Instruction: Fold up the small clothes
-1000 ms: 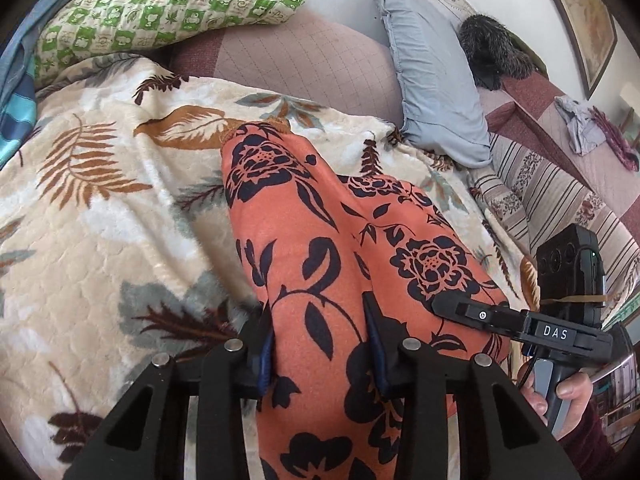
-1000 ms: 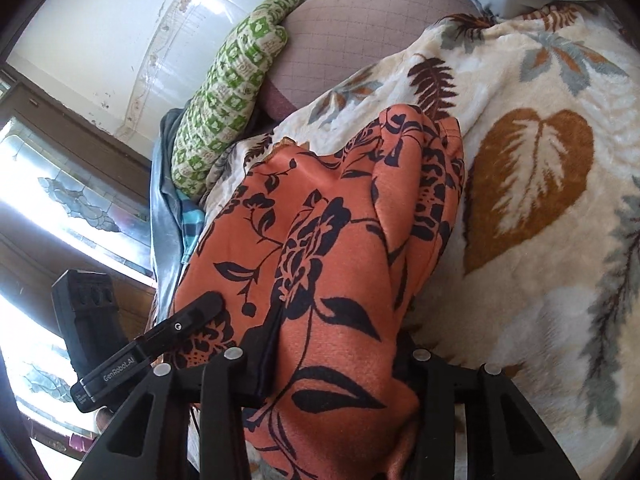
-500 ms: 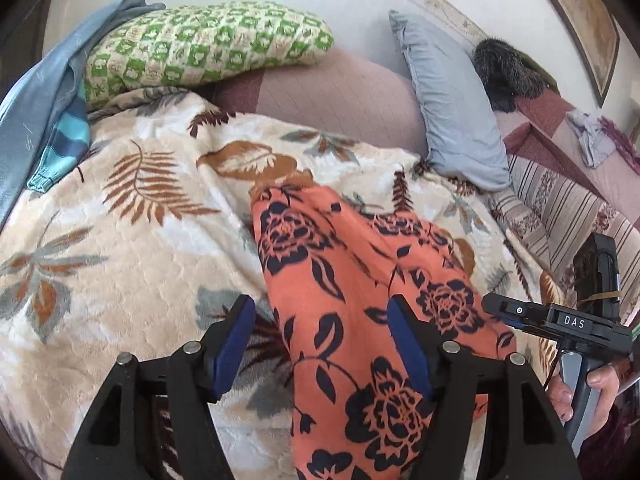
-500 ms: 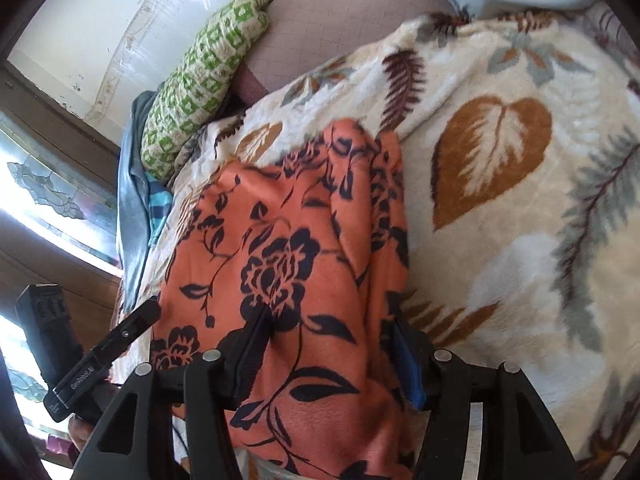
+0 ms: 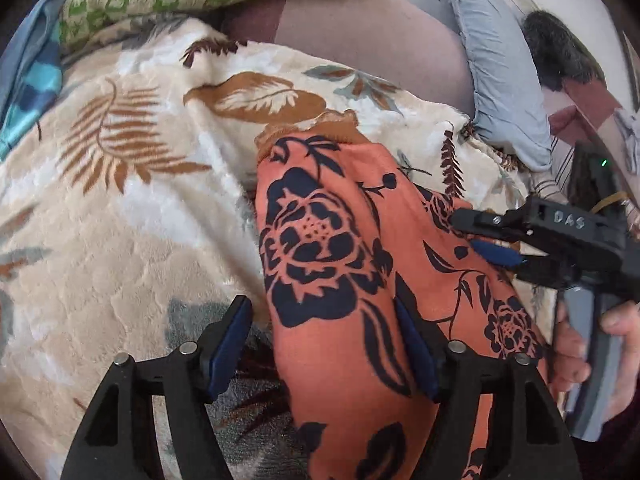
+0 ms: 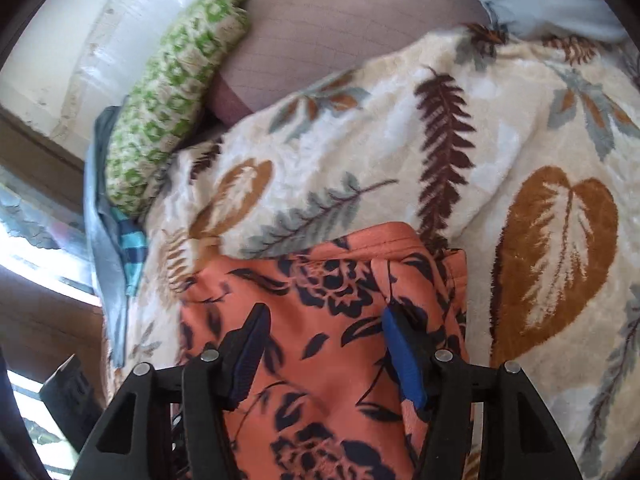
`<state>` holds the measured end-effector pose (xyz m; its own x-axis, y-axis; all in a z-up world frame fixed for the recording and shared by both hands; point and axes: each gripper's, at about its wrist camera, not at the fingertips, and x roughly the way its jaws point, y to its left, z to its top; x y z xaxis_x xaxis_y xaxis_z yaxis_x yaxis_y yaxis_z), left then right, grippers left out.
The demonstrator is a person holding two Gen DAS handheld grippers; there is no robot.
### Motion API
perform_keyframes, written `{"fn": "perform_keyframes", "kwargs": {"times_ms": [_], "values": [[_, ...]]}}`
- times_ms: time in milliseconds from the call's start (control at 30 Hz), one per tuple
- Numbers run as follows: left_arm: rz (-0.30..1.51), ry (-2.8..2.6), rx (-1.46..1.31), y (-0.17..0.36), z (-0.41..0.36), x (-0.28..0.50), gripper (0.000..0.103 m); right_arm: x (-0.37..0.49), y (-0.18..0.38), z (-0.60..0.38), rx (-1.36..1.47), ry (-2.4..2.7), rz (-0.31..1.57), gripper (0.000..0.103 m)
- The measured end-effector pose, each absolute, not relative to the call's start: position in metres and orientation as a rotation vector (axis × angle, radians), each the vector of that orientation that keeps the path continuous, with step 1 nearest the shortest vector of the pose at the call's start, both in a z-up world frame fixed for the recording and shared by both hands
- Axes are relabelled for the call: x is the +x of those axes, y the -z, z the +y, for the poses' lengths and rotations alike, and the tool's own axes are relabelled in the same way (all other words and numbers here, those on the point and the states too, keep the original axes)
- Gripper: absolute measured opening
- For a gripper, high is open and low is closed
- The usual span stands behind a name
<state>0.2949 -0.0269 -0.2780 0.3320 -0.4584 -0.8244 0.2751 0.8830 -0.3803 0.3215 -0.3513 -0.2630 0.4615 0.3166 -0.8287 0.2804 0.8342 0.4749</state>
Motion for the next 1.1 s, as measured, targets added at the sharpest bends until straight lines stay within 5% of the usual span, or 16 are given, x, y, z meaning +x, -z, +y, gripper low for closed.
{"fn": "perform_keyframes", "kwargs": {"times_ms": [433,733,1100], "values": [[1.029,0.501,-0.085,0.237,-0.01,0.242,0.083,0.224,0.228,-0.343,0.585,-0.127,1.025,0.062],[0.91,0.376,0.212,0.267,-0.028,0.201,0.087,0.167,0.268,-0.304,0.293,-0.041,0.979,0.063],[0.918,0.283,-0.175,0.26,0.009,0.171,0.087,0.141,0.248,-0.319,0.391,-0.069,0.885,0.063]]}}
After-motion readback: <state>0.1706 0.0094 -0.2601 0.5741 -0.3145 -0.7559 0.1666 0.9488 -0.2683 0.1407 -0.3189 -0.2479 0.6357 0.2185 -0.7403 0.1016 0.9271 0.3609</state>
